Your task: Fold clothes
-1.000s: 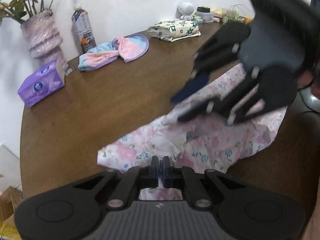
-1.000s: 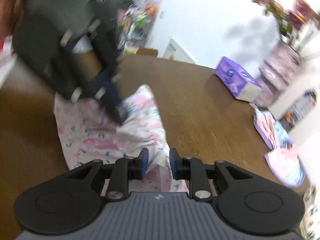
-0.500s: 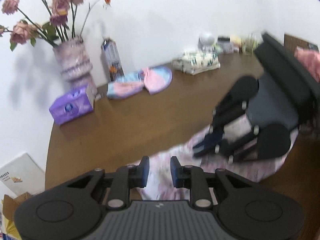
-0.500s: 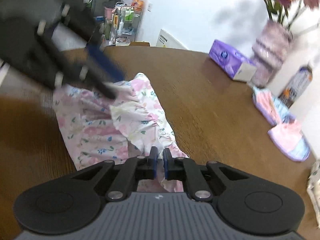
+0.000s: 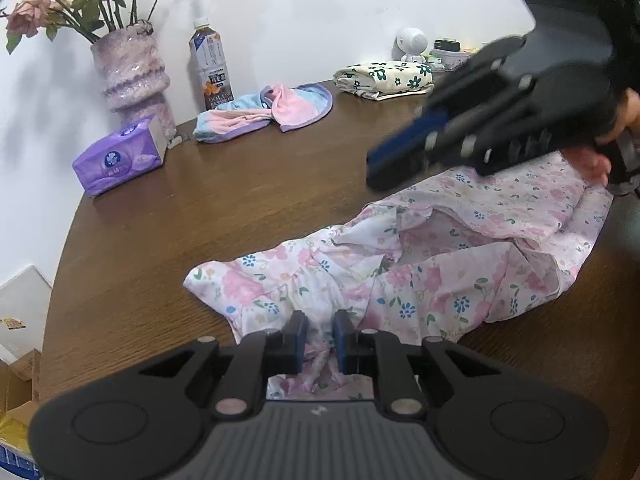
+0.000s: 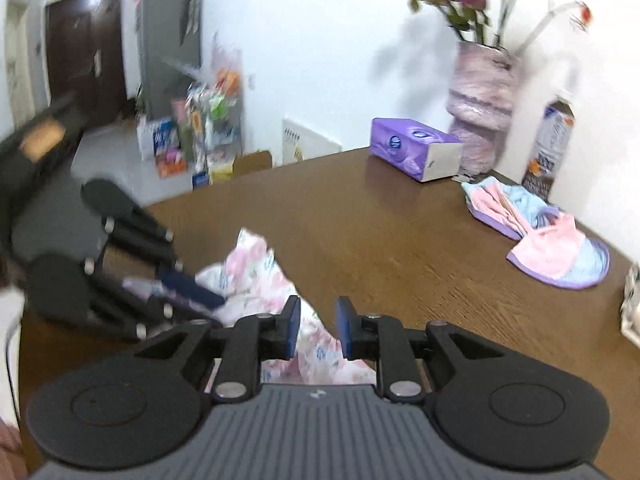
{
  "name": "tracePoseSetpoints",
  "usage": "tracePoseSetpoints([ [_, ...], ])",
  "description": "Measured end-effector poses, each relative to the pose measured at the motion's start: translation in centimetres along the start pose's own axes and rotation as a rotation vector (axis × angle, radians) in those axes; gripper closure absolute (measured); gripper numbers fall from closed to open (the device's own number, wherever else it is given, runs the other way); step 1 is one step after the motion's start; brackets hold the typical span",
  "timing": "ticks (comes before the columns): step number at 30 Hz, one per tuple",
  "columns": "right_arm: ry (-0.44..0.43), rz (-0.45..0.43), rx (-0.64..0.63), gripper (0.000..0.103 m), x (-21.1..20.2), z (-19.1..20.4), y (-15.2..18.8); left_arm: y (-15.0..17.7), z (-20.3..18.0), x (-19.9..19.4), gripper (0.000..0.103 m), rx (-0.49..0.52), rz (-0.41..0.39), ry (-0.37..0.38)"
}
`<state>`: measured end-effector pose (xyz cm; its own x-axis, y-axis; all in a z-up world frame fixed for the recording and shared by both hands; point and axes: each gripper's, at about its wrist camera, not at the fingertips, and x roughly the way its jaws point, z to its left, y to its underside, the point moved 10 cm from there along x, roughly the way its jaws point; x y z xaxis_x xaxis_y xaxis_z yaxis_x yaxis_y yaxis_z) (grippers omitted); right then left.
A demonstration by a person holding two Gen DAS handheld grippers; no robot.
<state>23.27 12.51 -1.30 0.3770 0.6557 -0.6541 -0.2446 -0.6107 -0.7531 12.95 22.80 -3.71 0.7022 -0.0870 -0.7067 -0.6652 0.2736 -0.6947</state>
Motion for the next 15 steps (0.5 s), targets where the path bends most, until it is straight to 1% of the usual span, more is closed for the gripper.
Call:
tracePoseSetpoints([
  [2, -0.007, -0.007, 0.046, 0.090, 0.0, -0.6, -0.3, -0.1, 0.0, 0.1, 0.089, 0.004, -0.004, -0.009],
  [3, -0.007, 0.032, 0.027, 0.093, 0.8, -0.1, 0.5, -0.1, -0.1, 0.2, 0.089, 0.004, -0.007, -0.014],
  [4, -0.008, 0.070, 0.008, 0.094, 1.7, 0.3, 1.4, -0.1, -0.1, 0.3, 0.089, 0.003, -0.009, -0.018],
  [7, 0.031, 0.085, -0.064, 0.095, 2.5, 1.3, 2.8, -0.1, -0.2, 0.2, 0.089, -0.003, -0.015, -0.029],
  [9, 0.051, 0.090, -0.071, 0.095, 2.2, 1.4, 2.9, -0.1, -0.2, 0.1, 0.087, -0.002, -0.019, -0.045],
  [11, 0.067, 0.088, -0.063, 0.094, 1.9, 1.5, 2.8, -0.5, -0.1, -0.5, 0.080, -0.025, -0.060, -0.079],
  [12, 0.075, 0.086, -0.059, 0.091, 1.7, 1.6, 2.8, -0.8, 0.0, -1.0, 0.077, -0.041, -0.087, -0.098],
  [13, 0.081, 0.062, -0.037, 0.091, 1.2, 1.5, 2.5, -1.0, 0.0, -1.5, 0.068, -0.057, -0.112, -0.114],
  [14, 0.089, 0.028, -0.008, 0.089, 0.2, 1.3, 2.2, -1.1, -0.1, -1.9, 0.057, -0.074, -0.136, -0.126],
  [15, 0.097, -0.005, 0.022, 0.083, -0.9, 1.1, 1.9, -1.1, -0.3, -2.4, 0.050, -0.092, -0.160, -0.138],
])
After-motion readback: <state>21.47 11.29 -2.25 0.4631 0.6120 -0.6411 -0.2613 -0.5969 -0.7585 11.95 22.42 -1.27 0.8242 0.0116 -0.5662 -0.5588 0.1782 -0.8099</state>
